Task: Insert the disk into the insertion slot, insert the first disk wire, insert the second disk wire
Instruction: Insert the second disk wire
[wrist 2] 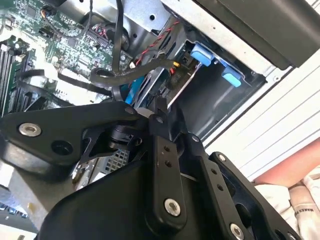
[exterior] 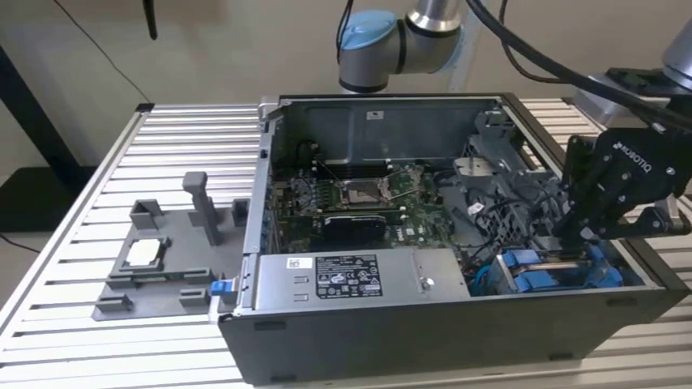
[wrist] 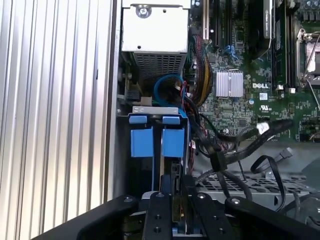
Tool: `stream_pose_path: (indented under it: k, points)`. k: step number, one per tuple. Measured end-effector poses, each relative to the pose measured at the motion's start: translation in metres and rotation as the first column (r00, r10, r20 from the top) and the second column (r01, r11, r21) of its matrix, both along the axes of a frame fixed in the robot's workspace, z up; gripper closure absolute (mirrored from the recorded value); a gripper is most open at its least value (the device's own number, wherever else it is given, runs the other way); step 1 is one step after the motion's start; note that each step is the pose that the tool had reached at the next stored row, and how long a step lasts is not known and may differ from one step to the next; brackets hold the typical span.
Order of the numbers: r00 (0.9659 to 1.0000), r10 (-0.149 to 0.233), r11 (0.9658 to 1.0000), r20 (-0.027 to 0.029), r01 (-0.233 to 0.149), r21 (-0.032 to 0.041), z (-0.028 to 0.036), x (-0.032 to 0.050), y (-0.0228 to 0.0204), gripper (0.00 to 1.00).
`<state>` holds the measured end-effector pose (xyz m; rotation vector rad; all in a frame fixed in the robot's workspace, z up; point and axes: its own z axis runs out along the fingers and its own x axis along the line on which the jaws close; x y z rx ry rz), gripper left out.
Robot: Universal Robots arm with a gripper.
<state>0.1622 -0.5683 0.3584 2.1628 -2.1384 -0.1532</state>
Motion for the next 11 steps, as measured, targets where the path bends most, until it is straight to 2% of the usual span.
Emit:
stream_pose_path:
  k: [3,5,8,11]
  points:
    - [1.0,0.0,1.0,-0.0004,0.0,0.0008,0.0116,-0.0003,0.0,0.76]
    - [1.0,0.0,1.0,-0.0003,0.0,0.003,0.0165,-0.003,0.0001,0.76]
    - [1.0,-0.002,1.0,0.0021,0.002,0.0056,0.019,-0.0113,0.0004,0.76]
    - [1.0,-0.003,1.0,0.0084,0.003,0.0093,0.0194,-0.0202,0.0024,0.76]
